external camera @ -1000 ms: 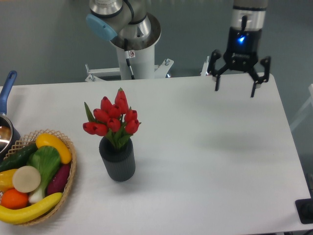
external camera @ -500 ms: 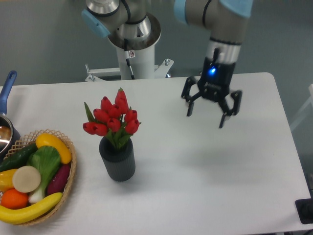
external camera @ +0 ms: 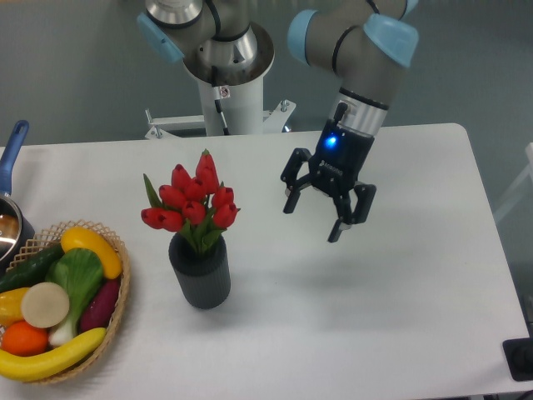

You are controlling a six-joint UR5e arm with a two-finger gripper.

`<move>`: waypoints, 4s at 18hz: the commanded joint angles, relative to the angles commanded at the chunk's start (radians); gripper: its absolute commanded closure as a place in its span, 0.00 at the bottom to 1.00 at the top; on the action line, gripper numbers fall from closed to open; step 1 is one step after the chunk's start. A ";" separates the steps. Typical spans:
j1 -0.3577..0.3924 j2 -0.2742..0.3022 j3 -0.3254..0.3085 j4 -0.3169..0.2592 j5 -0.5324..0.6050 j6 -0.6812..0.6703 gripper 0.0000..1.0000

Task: Pick up the flowers from the vase
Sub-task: 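Move the open gripper toward the red tulip stems above the black vase, then close the gripper around the tulip stems just below the blooms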

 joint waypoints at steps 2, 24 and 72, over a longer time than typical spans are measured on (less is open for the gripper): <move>0.008 0.000 -0.035 0.000 -0.078 0.002 0.00; -0.074 -0.008 -0.141 -0.002 -0.304 -0.038 0.00; -0.118 -0.037 -0.106 0.000 -0.517 -0.179 0.54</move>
